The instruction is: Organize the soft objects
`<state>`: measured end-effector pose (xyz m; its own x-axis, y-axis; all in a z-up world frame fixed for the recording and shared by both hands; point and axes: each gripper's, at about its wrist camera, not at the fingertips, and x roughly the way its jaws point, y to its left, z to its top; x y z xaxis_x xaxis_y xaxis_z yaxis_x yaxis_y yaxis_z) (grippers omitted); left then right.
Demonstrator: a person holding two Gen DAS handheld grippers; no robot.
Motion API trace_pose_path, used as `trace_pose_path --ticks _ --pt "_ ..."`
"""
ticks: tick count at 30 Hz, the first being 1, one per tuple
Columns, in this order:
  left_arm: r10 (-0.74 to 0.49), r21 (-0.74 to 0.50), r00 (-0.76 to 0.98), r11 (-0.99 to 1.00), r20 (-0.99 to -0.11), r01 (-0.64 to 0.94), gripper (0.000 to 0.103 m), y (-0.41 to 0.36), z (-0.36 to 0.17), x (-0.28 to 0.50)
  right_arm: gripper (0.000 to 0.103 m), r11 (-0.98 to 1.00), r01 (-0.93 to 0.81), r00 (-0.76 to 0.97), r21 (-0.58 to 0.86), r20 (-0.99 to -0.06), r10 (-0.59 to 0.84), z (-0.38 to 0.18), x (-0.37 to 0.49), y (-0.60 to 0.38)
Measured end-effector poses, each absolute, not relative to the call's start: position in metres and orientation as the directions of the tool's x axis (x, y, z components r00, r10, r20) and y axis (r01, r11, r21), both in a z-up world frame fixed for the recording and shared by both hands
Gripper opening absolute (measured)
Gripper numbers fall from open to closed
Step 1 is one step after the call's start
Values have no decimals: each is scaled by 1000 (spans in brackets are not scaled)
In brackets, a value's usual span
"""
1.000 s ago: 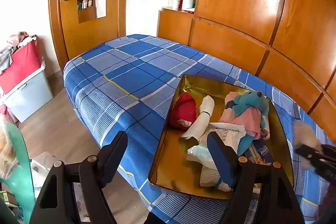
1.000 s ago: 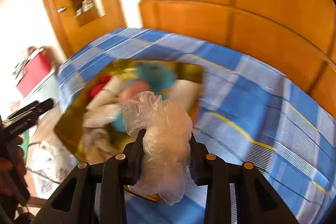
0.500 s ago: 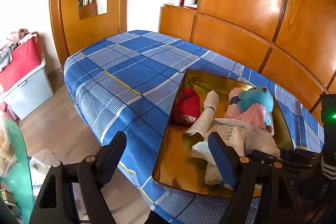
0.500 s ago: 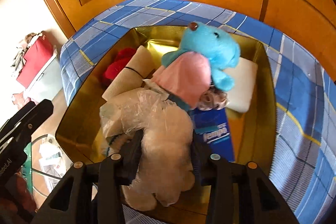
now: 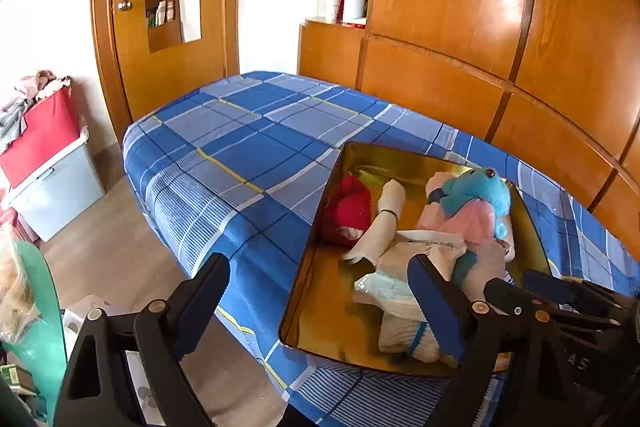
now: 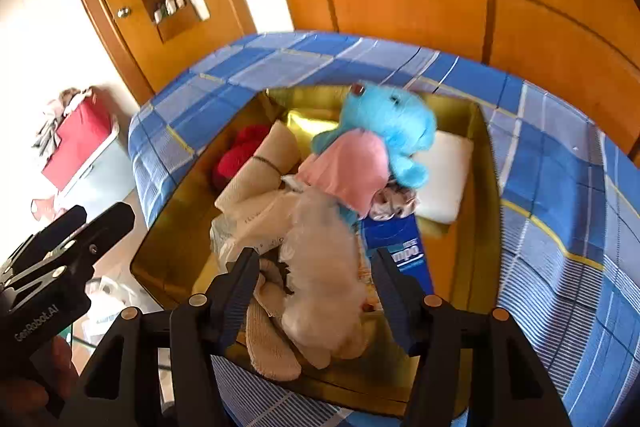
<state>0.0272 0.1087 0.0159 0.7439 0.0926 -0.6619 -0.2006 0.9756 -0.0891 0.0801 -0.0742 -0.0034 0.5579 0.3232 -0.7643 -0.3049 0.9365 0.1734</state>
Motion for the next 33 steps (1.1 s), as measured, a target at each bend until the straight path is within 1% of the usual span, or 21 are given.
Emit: trace_pose_path --ticks 4,8,14,20,33 --pt "107 -69 768 979 -632 -194 94 100 25 20 59 952 -275 634 137 -719 287 8 67 -80" --pt "111 -53 792 983 -600 -177 97 92 35 12 59 969 -236 699 71 -681 220 14 55 -84" --pt "97 -48 805 987 -585 -154 98 82 41 5 59 982 -191 748 0 -647 146 18 41 -94" --pt "84 -39 804 990 -588 -133 98 70 42 1 59 988 -155 766 -8 -632 115 20 36 -106" --pt "78 -27 801 993 -593 -117 99 61 42 0 59 987 -158 775 4 -619 126 22 32 -110"
